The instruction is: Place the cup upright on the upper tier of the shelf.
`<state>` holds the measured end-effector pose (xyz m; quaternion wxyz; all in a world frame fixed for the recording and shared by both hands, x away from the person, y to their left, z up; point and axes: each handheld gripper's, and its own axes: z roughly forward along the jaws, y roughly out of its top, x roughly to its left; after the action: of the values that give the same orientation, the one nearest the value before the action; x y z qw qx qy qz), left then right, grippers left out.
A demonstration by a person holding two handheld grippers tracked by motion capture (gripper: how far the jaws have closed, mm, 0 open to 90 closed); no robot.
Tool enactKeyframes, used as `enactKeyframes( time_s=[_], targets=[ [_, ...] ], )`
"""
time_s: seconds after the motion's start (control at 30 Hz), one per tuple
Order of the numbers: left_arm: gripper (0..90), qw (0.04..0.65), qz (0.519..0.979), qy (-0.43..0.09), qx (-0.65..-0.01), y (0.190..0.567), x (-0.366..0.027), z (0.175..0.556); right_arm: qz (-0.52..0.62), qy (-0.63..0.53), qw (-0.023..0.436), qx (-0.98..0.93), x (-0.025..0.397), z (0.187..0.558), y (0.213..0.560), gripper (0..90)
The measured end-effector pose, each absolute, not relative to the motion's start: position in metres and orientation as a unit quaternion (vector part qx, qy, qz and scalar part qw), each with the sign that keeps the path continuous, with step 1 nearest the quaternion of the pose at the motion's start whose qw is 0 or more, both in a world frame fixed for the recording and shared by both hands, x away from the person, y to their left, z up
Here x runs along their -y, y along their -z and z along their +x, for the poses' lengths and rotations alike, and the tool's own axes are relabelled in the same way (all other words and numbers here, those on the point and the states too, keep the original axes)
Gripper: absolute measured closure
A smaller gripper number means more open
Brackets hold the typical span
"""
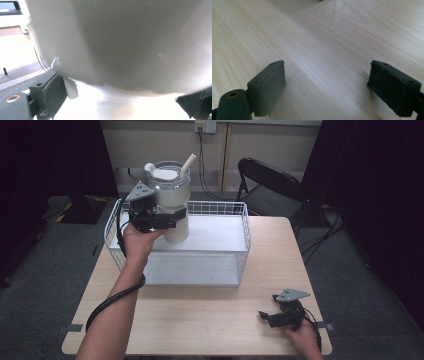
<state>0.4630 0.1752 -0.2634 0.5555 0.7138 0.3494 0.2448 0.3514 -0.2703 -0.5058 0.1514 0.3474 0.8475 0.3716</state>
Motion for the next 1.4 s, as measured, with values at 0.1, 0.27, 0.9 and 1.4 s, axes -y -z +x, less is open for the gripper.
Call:
enactKeyframes(
  time_s=[0.1, 0.27, 0.9, 1.4],
  targets=[
    [8.5, 0.558, 0.711, -0.241, -0.354, 0.264, -0.176, 0.462, 0.347, -0.372, 0.151, -0.848, 0.270, 0.351, 0.506, 13.2],
    [7.9, 0.559, 0.710, -0.235, -0.359, 0.269, -0.179, 0.460, 0.347, -0.372, 0.151, -0.848, 0.270, 0.351, 0.506, 13.2],
    [11.3, 0.543, 0.730, -0.216, -0.355, 0.276, -0.194, 0.434, 0.347, -0.372, 0.152, -0.848, 0.270, 0.351, 0.506, 13.3],
    [11.8, 0.542, 0.741, -0.203, -0.340, 0.283, -0.194, 0.411, 0.348, -0.372, 0.151, -0.847, 0.270, 0.351, 0.506, 13.3]
  ],
)
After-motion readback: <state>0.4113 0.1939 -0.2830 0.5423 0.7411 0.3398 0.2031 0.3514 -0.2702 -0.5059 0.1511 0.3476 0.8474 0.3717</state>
